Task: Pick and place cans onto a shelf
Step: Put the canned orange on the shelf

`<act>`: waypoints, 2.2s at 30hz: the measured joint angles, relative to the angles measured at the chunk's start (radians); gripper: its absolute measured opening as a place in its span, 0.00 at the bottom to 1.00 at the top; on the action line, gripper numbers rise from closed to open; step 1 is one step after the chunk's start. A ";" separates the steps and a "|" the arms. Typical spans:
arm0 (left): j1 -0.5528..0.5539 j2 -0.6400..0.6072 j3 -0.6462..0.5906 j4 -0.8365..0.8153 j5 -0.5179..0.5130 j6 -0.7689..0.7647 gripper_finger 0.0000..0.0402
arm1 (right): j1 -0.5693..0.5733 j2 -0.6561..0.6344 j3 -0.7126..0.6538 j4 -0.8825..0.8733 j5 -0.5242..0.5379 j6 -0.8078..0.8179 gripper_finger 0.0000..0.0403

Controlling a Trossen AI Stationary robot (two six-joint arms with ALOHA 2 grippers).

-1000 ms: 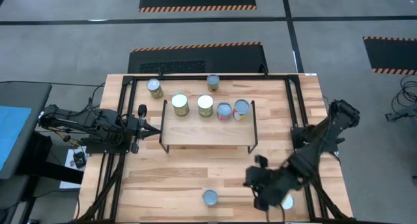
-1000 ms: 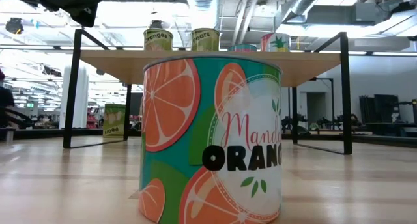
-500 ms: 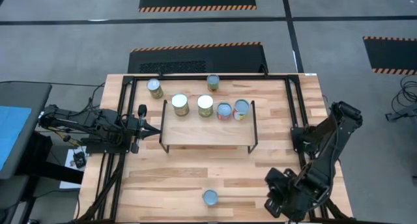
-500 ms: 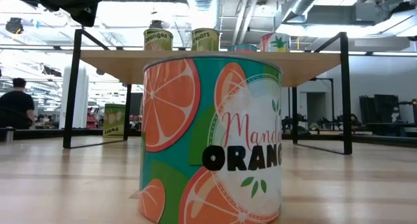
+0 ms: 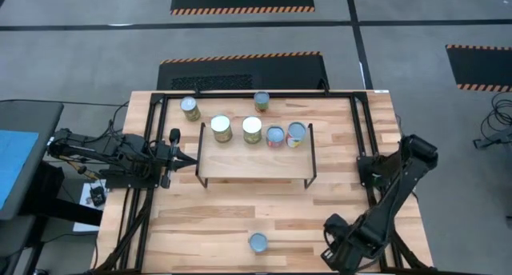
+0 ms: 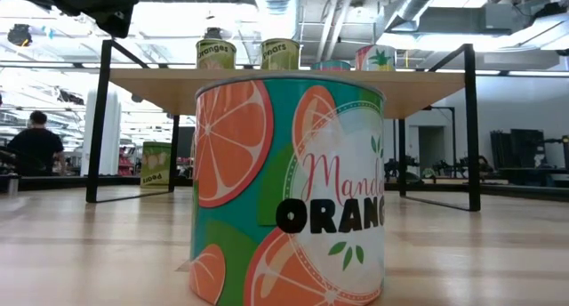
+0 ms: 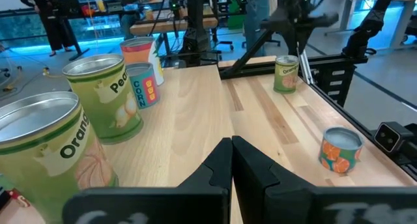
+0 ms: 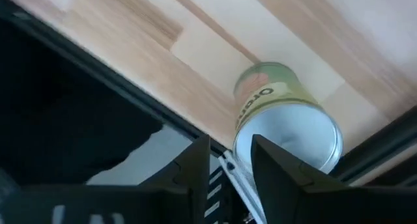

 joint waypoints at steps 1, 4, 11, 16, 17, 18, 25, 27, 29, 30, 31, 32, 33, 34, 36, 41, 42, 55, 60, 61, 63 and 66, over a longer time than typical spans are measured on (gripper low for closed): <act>0.000 0.000 0.000 0.000 0.000 0.000 0.00 | -0.002 0.011 0.000 0.000 -0.011 0.000 0.35; 0.000 0.000 0.000 -0.004 0.000 -0.001 0.00 | -0.016 0.031 0.000 0.009 -0.036 0.001 0.40; 0.000 0.000 0.000 -0.010 0.000 -0.002 0.00 | -0.021 0.042 0.000 -0.015 -0.057 0.059 0.43; 0.000 0.000 0.000 -0.012 0.000 -0.005 0.00 | -0.021 0.042 0.000 -0.043 -0.057 0.094 0.38; 0.000 0.000 0.000 -0.012 0.000 -0.005 0.00 | -0.021 0.042 0.000 -0.038 -0.054 0.094 0.36; 0.000 0.000 0.000 -0.013 0.000 -0.006 0.00 | -0.021 0.042 0.000 -0.031 -0.050 0.094 0.35; 0.000 0.000 0.000 -0.014 0.000 -0.009 0.00 | -0.032 0.075 0.000 0.002 -0.064 0.100 0.35; 0.000 0.000 0.000 -0.013 0.000 -0.009 0.00 | -0.031 0.087 0.000 0.004 -0.081 0.089 0.37; 0.000 0.000 0.000 -0.014 0.000 -0.009 0.00 | -0.038 0.103 0.009 0.007 -0.081 0.072 0.38; 0.000 0.000 0.000 -0.013 0.000 -0.009 0.00 | -0.041 0.107 0.011 -0.001 -0.086 0.070 0.39; 0.000 0.000 0.000 -0.013 0.000 -0.009 0.00 | -0.041 0.106 0.011 -0.005 -0.087 0.070 0.39; 0.000 0.000 0.000 -0.013 0.000 -0.009 0.00 | -0.041 0.106 0.011 -0.004 -0.085 0.070 0.39; 0.000 0.000 0.000 -0.013 0.000 -0.009 0.00 | -0.041 0.106 0.011 -0.007 -0.085 0.071 0.38; 0.000 0.000 0.000 -0.014 0.000 -0.009 0.00 | -0.041 0.106 0.011 -0.011 -0.086 0.071 0.37; 0.000 0.000 0.000 -0.013 0.000 -0.009 0.00 | -0.041 0.106 0.011 -0.030 -0.087 0.075 0.34; 0.000 0.000 0.000 -0.013 0.000 -0.008 0.00 | -0.038 0.106 0.011 -0.058 -0.090 0.074 0.23; 0.000 0.000 0.000 -0.013 0.000 -0.008 0.00 | -0.037 0.106 0.011 -0.058 -0.090 0.068 0.21; 0.000 0.000 0.000 -0.009 0.000 -0.006 0.00 | -0.074 0.104 0.058 -0.102 -0.086 -0.165 0.03; 0.000 0.000 0.000 -0.008 0.000 -0.006 0.00 | -0.121 0.104 0.170 -0.158 -0.058 -0.299 0.02; 0.000 0.000 0.000 -0.008 0.000 -0.006 0.00 | -0.132 0.104 0.196 -0.166 -0.043 -0.334 0.02; 0.000 0.000 0.000 -0.007 0.000 -0.006 0.00 | -0.158 0.104 0.254 -0.174 0.000 -0.411 0.01; 0.000 0.000 0.000 -0.007 0.000 -0.006 0.00 | -0.203 0.105 0.344 -0.170 0.079 -0.551 0.02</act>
